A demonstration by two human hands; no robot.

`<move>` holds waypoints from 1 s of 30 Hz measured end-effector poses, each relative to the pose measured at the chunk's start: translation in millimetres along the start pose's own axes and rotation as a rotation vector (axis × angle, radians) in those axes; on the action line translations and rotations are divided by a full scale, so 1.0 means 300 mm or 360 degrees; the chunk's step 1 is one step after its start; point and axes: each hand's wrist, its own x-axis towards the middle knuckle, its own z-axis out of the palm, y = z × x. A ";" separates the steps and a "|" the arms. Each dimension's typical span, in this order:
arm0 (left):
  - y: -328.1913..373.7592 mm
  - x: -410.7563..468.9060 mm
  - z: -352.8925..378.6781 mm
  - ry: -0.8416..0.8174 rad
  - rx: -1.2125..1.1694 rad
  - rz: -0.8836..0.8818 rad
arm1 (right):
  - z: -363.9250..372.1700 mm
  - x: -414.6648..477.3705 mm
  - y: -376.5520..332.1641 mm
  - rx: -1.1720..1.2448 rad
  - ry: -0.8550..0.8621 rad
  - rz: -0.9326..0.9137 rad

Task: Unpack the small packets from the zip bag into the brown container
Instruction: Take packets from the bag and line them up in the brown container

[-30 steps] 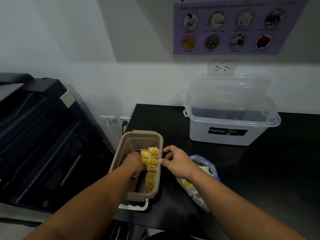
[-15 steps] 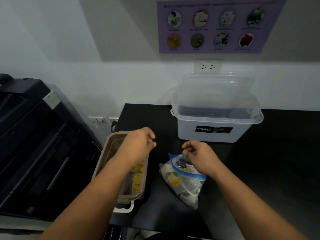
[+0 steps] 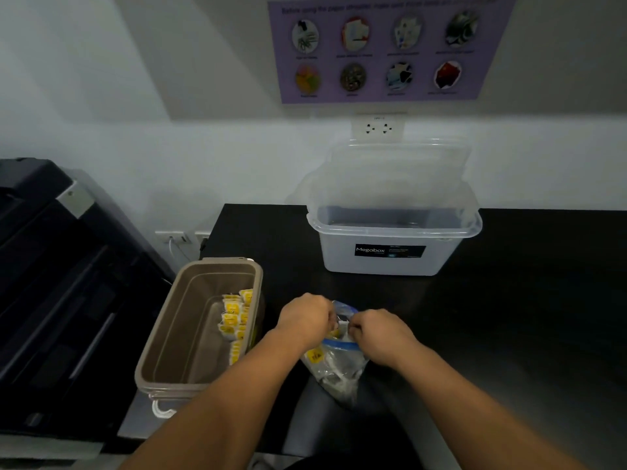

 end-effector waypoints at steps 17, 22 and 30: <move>0.031 -0.041 0.133 -0.0087 0.0016 0.0111 | 0.074 0.037 0.082 -0.0085 -0.0136 0.0031; 0.040 -0.038 0.142 -0.0065 0.0068 0.0151 | 0.079 0.063 0.089 -0.0077 -0.0156 0.0031; 0.058 -0.044 0.164 0.0344 0.0048 0.0057 | 0.089 0.073 0.118 0.0002 -0.0140 0.0001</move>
